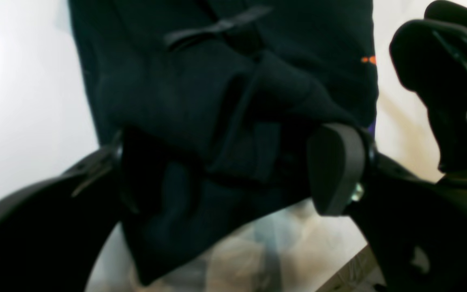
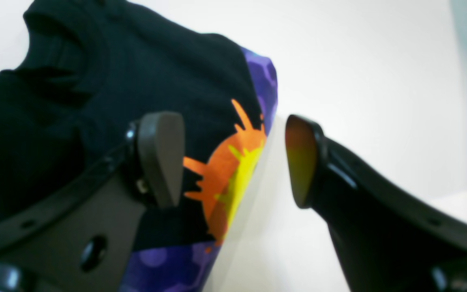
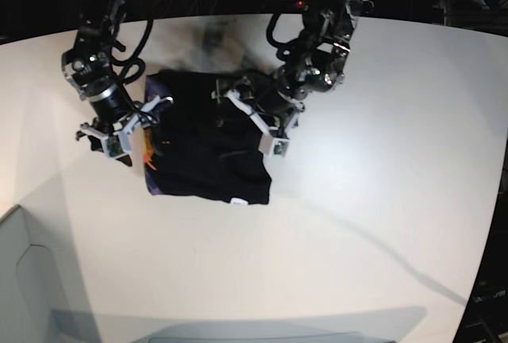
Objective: Fold the T-shirt properly
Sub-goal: 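Press and tuck the bundle edges with both grippers to square it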
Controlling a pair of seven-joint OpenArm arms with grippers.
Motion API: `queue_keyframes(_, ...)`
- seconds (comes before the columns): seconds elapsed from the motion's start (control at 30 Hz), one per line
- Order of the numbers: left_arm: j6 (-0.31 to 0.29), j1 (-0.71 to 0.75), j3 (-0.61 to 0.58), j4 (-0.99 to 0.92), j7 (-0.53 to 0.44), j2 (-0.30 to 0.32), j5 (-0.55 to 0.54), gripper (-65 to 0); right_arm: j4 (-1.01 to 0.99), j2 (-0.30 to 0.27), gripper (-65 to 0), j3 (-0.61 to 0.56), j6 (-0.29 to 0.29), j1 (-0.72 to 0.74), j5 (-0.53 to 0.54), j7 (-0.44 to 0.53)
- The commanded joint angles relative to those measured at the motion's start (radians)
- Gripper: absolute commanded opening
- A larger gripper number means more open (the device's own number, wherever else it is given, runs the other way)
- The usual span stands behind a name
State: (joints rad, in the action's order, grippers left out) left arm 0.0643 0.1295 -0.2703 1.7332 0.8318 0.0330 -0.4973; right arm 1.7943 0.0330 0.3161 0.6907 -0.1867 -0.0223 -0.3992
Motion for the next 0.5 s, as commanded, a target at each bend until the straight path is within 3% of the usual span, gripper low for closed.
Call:
queue_keyframes(0.0, -0.005, -0.017, -0.002, 0.001, -0.013, -0.008, -0.007, -13.8, 0.019, -0.005, -25.4, 0.001, 0.007, 0.010, 0.015, 0.029)
queue_keyframes(0.2, -0.010, -0.014, -0.002, -0.002, -0.013, -0.006, -0.013, -39.8, 0.019, -0.009, -25.4, 0.015, 0.007, 0.013, 0.015, 0.029)
queue_keyframes(0.37, -0.005, 0.008, -0.001, 0.096, -0.002, 0.028, -0.016, -53.1, 0.019, -0.011, -25.4, 0.015, 0.007, 0.029, 0.015, 0.027)
queue_keyframes(0.47, -0.002, 0.051, 0.004, 0.190, -0.001, 0.061, -0.011, -65.0, 0.019, -0.011, -25.4, 0.015, 0.007, 0.029, 0.017, 0.027)
